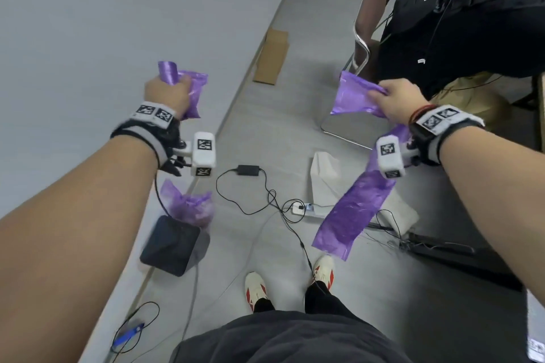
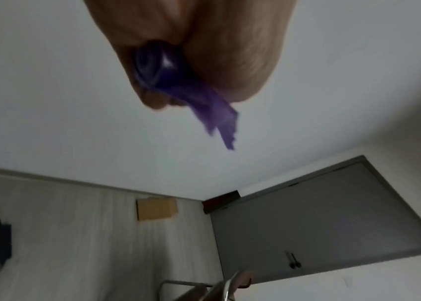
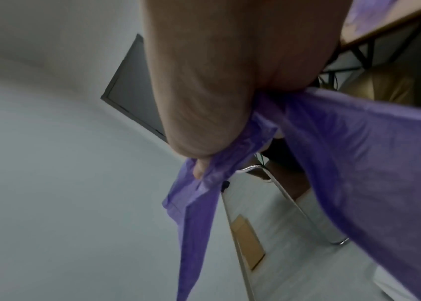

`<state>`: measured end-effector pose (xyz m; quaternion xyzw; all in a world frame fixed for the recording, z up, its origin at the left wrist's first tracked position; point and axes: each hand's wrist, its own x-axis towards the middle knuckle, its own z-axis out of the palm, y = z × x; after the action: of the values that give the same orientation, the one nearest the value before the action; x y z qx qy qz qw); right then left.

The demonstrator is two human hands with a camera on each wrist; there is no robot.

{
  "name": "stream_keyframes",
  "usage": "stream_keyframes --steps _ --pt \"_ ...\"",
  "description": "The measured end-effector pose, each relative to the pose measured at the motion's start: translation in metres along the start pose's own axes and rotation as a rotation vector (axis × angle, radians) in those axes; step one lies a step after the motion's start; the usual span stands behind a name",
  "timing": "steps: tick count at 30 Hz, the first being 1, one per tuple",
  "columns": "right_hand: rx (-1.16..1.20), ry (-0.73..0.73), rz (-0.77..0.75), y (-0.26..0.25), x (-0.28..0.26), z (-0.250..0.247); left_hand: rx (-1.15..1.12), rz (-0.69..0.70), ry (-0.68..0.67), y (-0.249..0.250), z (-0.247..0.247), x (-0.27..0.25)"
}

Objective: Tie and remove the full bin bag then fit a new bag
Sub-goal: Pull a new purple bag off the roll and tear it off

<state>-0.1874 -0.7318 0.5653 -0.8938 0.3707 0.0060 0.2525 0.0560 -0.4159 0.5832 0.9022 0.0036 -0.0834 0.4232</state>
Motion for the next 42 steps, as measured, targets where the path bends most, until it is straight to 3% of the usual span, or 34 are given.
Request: stream_keyframes --steps 3,7,10,13,16,18,23,26,28,32,35,39,42 --pt "0.071 -0.086 -0.073 -0.015 0.002 0.02 -0.283 -0.039 -0.226 0.012 0.022 -0.014" --pt "0.224 -0.218 -0.258 -0.066 0.004 0.039 -0.322 0.065 -0.607 0.04 0.068 -0.063" --pt "0.271 -0.294 -0.334 -0.077 0.007 0.038 -0.339 0.082 -0.784 0.045 0.088 -0.085" --pt "0.212 -0.261 -0.318 -0.074 0.009 0.035 -0.346 0.094 -0.757 0.049 0.102 -0.093" --pt "0.199 -0.023 -0.213 -0.059 0.009 0.029 -0.29 0.08 -0.598 0.055 0.112 -0.096" --pt "0.254 0.061 -0.208 -0.052 0.002 0.022 -0.287 0.044 -0.573 0.062 0.124 -0.099" --pt "0.596 -0.233 -0.176 -0.037 -0.032 0.001 -0.52 -0.143 -0.683 0.106 0.169 -0.139" --pt "0.72 -0.224 -0.114 0.005 -0.039 -0.018 -0.578 -0.252 -0.8 0.131 0.199 -0.166" --pt "0.734 -0.225 -0.034 0.04 -0.043 -0.028 -0.446 -0.229 -0.924 0.142 0.217 -0.183" --pt "0.632 -0.186 0.182 0.123 -0.056 -0.04 0.046 0.052 -1.04 0.158 0.257 -0.221" --pt "0.493 -0.083 0.486 0.213 -0.082 -0.039 0.308 0.269 -1.085 0.163 0.3 -0.252" --pt "0.222 0.082 0.798 0.324 -0.152 -0.029 0.555 0.475 -1.184 0.168 0.35 -0.304" --pt "0.213 0.28 0.957 0.385 -0.204 -0.02 0.627 0.514 -1.235 0.165 0.382 -0.338"
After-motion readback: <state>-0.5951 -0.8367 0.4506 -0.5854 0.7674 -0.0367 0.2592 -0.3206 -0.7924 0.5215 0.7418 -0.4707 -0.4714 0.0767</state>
